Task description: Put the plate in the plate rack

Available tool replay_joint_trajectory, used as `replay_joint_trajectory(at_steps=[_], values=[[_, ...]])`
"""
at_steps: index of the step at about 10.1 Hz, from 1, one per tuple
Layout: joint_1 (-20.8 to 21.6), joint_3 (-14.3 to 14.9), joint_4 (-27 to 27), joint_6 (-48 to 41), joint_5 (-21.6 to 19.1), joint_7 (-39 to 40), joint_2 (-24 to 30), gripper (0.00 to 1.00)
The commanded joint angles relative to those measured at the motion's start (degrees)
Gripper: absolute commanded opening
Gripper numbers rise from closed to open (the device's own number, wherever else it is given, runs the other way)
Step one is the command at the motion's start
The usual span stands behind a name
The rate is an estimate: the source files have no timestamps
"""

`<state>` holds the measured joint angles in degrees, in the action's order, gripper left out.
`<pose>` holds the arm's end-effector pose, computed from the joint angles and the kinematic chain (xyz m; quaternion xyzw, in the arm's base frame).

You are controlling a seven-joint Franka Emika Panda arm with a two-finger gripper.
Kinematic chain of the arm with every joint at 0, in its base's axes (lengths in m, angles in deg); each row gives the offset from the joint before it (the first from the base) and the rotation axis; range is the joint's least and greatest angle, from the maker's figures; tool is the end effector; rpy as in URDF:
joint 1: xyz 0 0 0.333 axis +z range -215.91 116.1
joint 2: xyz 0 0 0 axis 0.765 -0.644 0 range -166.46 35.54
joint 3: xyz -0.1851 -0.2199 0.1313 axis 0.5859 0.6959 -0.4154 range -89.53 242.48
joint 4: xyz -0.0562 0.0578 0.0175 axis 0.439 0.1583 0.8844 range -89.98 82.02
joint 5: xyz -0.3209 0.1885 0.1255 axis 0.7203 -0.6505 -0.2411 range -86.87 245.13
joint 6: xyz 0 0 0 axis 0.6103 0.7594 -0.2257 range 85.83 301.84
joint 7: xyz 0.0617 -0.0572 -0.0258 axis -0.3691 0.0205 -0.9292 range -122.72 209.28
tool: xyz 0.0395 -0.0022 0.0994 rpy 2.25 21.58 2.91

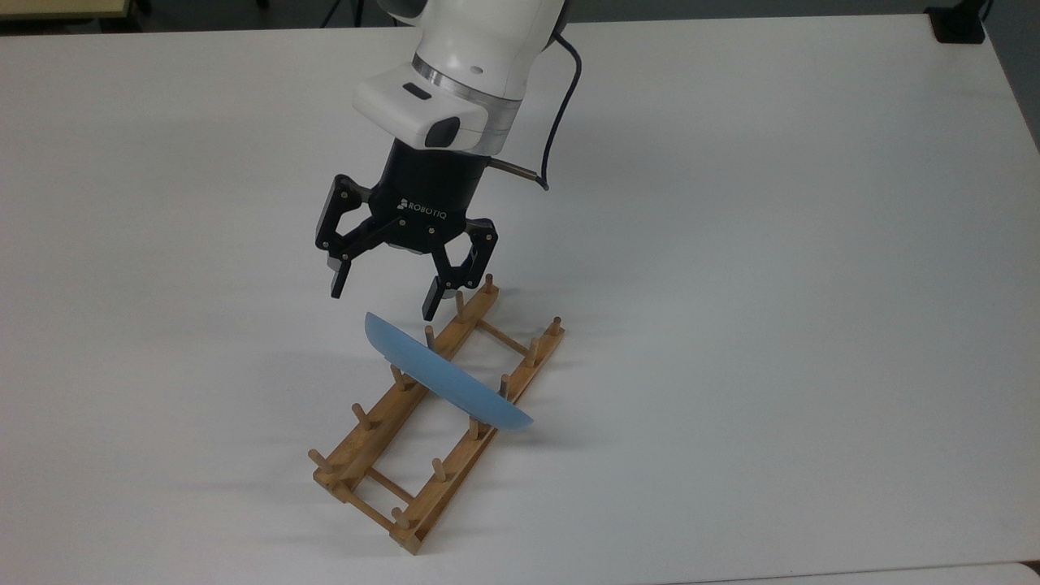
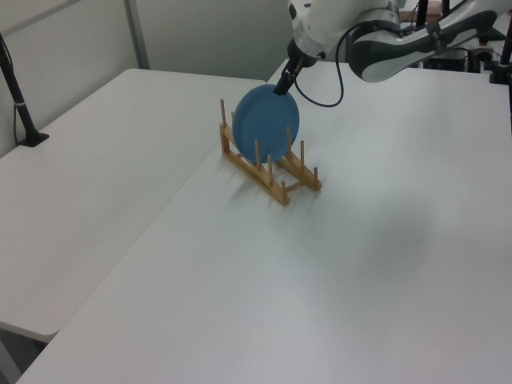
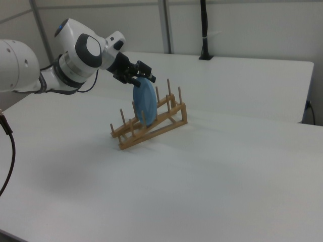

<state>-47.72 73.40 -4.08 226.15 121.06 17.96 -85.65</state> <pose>0.7020 0.0573 0.4955 0.9280 0.0394 0.3026 0.2136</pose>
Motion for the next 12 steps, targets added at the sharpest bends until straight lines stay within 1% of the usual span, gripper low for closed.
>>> replay_joint_trajectory(at_steps=[1,2,3,4,5,6,7,8,9,10,12], values=[[2.55,0.09,-0.61,-8.13,-9.16,-5.18,3.74,1.00],[3.00,0.18,0.35,-14.88,-19.58,-2.22,6.02,1.00],[2.56,0.26,0.45,-21.82,-29.78,2.68,9.00,1.00],[2.04,0.70,-0.16,-28.85,-37.80,7.61,12.42,1.00],[0.21,0.70,-1.12,-37.54,-41.71,11.57,15.33,1.00],[-0.94,0.70,-4.09,-41.28,-43.58,16.05,19.01,1.00],[-1.22,0.79,-7.51,-42.79,-43.60,22.53,22.53,1.00],[-2.35,0.79,-7.55,-46.46,-42.90,26.69,23.69,1.00],[-3.14,0.79,-7.46,-48.33,-41.50,28.38,23.71,1.00],[-3.07,0.70,-7.55,-48.17,-40.01,28.66,23.27,1.00],[-3.15,0.62,-7.37,-48.00,-39.38,28.40,23.00,1.00]])
